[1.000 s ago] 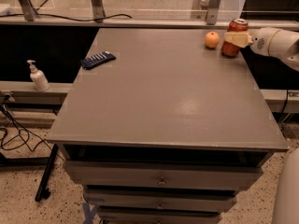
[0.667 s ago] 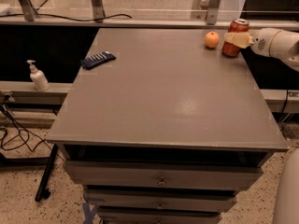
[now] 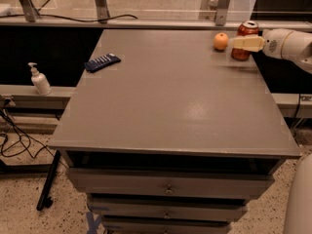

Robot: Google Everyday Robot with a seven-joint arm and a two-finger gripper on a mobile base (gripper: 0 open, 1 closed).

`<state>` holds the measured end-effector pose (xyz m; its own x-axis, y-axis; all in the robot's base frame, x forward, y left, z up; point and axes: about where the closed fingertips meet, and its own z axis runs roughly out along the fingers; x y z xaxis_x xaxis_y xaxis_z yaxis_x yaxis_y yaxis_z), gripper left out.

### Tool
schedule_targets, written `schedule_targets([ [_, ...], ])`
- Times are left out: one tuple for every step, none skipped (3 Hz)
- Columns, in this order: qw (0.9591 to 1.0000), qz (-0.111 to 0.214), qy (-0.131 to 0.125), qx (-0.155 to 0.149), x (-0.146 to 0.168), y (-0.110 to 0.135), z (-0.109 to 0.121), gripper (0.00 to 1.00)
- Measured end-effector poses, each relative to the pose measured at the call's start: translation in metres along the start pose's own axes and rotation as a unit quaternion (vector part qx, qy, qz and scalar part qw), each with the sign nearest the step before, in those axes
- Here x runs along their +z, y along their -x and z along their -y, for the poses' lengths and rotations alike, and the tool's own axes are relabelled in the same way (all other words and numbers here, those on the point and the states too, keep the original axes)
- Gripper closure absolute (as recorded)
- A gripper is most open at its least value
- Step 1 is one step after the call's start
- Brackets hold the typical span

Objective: Move coke can near orange

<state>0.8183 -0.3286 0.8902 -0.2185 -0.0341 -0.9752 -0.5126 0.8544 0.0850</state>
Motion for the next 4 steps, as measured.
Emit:
schedule_targets([
  [0.9998,0.013,0.003,-0.013,-0.014,0.017,-0.002,0.0],
  [0.9986,0.037,-0.004,-0.038,-0.064,0.042,-0.002,0.0],
  [0.9948,0.06,-0.02,-0.081,-0.138,0.072,-0.01,0.0],
  [0.9873,0.089,-0.063,-0.115,-0.211,0.102,-0.023,0.0],
])
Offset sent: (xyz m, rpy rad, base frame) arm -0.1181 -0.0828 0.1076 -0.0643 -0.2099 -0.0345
